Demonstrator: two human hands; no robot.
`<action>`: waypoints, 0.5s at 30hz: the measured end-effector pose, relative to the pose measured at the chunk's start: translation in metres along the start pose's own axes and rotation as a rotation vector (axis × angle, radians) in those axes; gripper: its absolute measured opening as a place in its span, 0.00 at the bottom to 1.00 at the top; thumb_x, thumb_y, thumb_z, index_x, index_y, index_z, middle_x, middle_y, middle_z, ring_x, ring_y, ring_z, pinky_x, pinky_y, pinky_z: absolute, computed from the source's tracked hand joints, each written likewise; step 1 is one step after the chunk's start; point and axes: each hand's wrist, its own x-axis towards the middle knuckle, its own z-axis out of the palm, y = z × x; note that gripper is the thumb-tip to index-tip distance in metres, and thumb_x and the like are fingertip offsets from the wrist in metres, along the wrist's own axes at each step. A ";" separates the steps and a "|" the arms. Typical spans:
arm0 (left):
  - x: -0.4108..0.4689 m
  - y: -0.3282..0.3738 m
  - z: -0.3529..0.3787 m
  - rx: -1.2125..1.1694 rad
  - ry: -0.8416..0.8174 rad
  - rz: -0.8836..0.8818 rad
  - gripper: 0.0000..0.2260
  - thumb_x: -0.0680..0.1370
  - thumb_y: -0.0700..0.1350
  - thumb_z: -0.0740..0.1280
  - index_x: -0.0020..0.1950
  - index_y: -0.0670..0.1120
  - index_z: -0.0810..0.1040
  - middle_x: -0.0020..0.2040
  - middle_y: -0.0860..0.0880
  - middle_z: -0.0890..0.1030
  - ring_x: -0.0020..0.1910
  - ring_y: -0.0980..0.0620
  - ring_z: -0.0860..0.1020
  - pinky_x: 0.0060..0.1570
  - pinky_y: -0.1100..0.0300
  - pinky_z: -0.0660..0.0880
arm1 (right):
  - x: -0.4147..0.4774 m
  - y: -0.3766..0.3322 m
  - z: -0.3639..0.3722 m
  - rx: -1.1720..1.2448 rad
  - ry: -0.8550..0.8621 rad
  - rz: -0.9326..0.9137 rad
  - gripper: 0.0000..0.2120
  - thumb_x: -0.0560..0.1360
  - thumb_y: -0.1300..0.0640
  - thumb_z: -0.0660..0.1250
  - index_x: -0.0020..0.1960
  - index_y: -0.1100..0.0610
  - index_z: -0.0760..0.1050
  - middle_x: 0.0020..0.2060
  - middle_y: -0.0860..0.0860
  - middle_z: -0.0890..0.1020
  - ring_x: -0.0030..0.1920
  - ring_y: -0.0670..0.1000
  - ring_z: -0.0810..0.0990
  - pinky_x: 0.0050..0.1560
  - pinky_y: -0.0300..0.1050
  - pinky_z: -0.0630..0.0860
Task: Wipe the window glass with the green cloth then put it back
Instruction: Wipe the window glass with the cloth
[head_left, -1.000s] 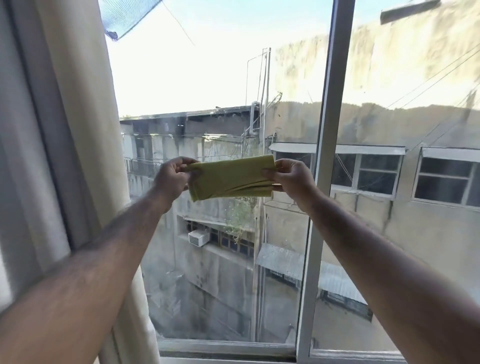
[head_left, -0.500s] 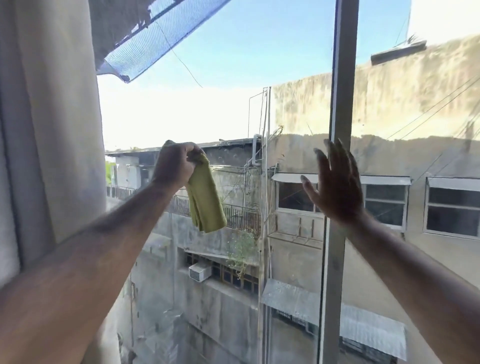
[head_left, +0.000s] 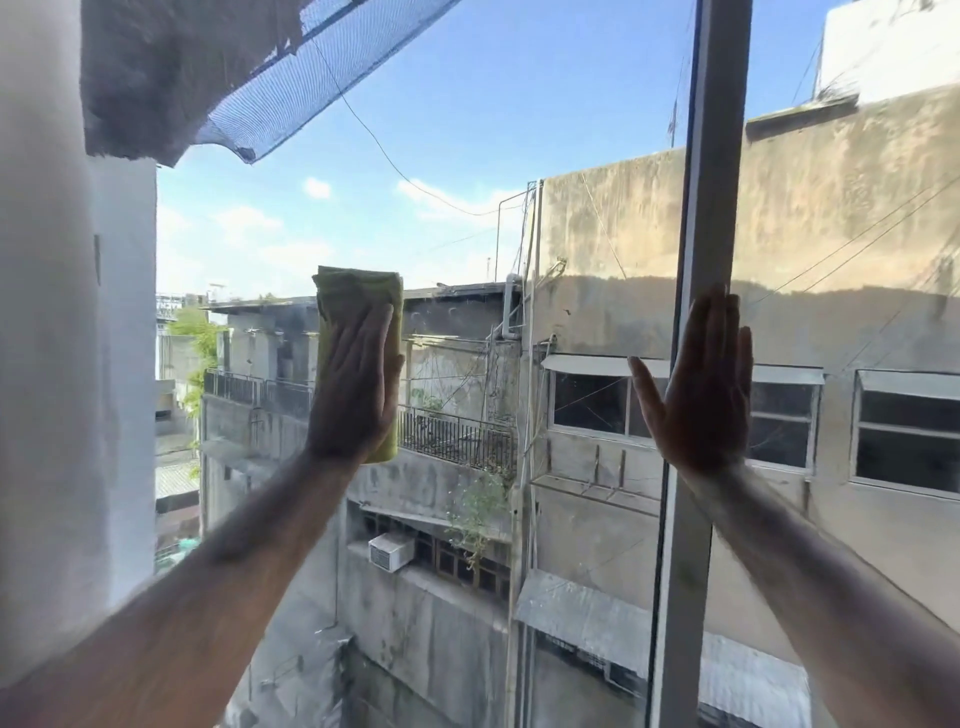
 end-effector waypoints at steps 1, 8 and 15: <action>-0.005 -0.006 0.005 0.041 -0.002 0.041 0.25 0.85 0.41 0.62 0.81 0.38 0.63 0.81 0.38 0.67 0.82 0.40 0.64 0.81 0.37 0.62 | 0.000 0.001 0.003 0.000 0.015 0.000 0.43 0.85 0.34 0.52 0.86 0.63 0.44 0.86 0.61 0.49 0.87 0.58 0.49 0.87 0.60 0.52; 0.059 0.038 0.039 0.109 0.161 -0.217 0.28 0.87 0.57 0.48 0.84 0.44 0.56 0.85 0.45 0.61 0.85 0.45 0.57 0.84 0.42 0.55 | -0.002 0.006 0.014 -0.012 0.092 -0.018 0.40 0.87 0.36 0.51 0.86 0.64 0.47 0.86 0.61 0.52 0.87 0.58 0.51 0.87 0.59 0.53; -0.046 0.058 0.069 0.305 -0.310 0.989 0.36 0.86 0.65 0.53 0.85 0.42 0.53 0.86 0.42 0.54 0.86 0.44 0.54 0.82 0.42 0.61 | -0.002 0.004 0.009 0.003 0.086 -0.028 0.41 0.86 0.34 0.47 0.85 0.65 0.49 0.86 0.61 0.53 0.87 0.59 0.52 0.86 0.60 0.54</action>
